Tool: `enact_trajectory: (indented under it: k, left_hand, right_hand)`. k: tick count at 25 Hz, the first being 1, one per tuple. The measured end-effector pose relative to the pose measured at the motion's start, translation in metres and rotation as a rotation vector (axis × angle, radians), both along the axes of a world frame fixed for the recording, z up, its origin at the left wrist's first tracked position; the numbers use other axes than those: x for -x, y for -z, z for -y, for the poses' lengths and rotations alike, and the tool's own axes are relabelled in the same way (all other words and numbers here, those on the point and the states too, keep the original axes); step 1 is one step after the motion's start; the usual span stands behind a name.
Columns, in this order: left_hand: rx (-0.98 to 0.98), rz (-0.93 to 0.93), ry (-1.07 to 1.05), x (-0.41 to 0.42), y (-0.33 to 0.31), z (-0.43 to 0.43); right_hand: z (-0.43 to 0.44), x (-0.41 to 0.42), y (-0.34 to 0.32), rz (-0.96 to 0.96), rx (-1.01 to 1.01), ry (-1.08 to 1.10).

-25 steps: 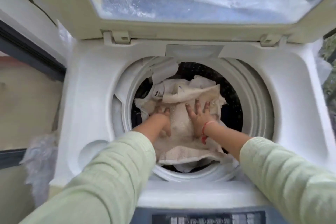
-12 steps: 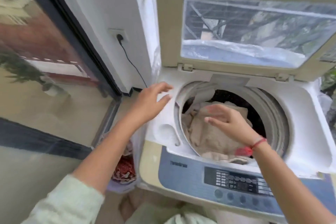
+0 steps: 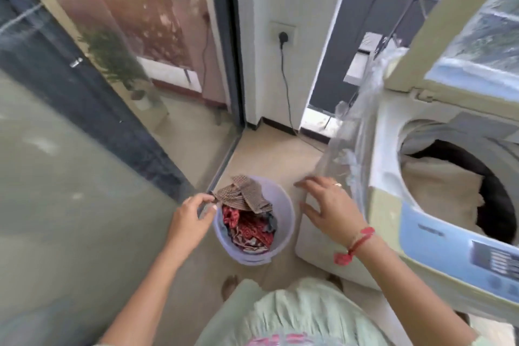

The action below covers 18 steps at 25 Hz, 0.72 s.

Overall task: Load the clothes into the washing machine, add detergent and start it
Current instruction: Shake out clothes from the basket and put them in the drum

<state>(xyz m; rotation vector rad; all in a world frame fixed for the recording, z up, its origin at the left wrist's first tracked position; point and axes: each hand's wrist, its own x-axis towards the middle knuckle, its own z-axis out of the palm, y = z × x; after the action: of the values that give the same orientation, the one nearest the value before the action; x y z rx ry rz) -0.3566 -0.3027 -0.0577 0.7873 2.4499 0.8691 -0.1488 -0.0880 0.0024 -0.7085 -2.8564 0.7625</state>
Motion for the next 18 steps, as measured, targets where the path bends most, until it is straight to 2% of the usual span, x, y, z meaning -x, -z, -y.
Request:
enact_trajectory:
  k: [4, 7, 12, 16, 18]
  left_hand:
    - [0.139, 0.095, 0.048, 0.022, 0.054, 0.036]
    - [0.232, 0.179, 0.115, 0.034, 0.11, 0.042]
    - [0.337, 0.183, 0.134, 0.067, 0.226, 0.013]
    - [0.437, 0.209, 0.041, 0.107, 0.327, -0.024]
    - [0.45, 0.173, -0.012, 0.119, 0.373, -0.034]
  right_hand:
    - [0.04, 0.044, 0.078, 0.306, 0.092, -0.076]
    - [0.049, 0.066, 0.137, 0.419, 0.195, -0.037]
    - [0.036, 0.103, 0.252, 0.458, 0.28, 0.071]
    - [0.013, 0.14, 0.358, 0.428, 0.272, 0.163]
    - [0.005, 0.156, 0.411, 0.402, 0.26, 0.276]
